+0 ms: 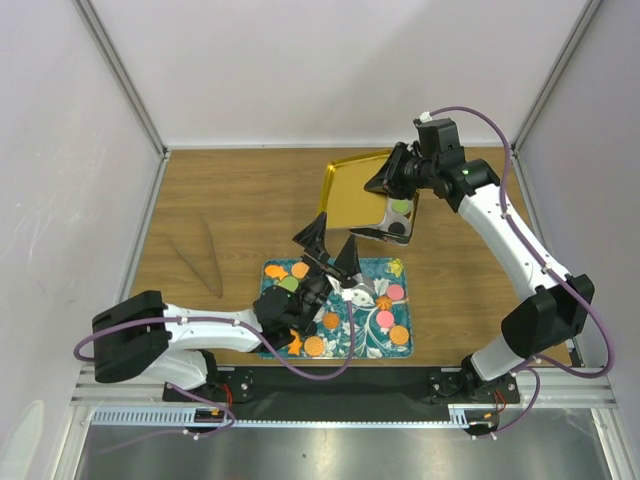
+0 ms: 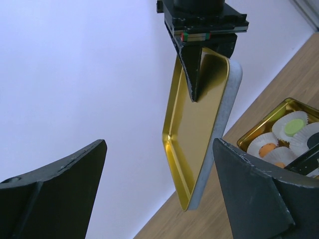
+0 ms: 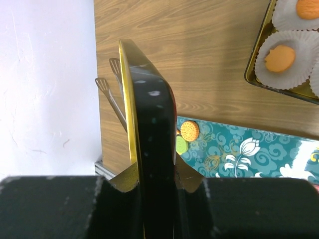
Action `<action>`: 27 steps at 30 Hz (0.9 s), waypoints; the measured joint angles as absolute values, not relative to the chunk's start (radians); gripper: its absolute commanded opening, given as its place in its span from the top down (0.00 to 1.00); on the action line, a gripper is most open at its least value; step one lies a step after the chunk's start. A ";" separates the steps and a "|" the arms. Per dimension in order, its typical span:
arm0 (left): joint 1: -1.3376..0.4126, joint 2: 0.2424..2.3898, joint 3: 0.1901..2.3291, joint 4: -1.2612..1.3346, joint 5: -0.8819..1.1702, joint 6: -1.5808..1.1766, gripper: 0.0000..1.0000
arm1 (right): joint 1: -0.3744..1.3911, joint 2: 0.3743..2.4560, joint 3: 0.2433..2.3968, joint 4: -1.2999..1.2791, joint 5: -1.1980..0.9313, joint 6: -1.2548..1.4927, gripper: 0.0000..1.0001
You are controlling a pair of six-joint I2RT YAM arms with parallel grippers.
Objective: Pack the cookies
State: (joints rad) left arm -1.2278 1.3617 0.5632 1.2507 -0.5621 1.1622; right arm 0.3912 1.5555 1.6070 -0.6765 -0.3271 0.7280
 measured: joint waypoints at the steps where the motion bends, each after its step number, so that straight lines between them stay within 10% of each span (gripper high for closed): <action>1: -1.231 1.362 0.565 1.248 -0.558 1.163 0.07 | 0.391 1.554 1.607 -0.677 -0.325 0.730 1.00; 27: -1.215 1.554 0.696 1.254 -0.511 1.234 0.10 | 0.398 1.453 1.583 -0.674 -0.320 0.749 1.00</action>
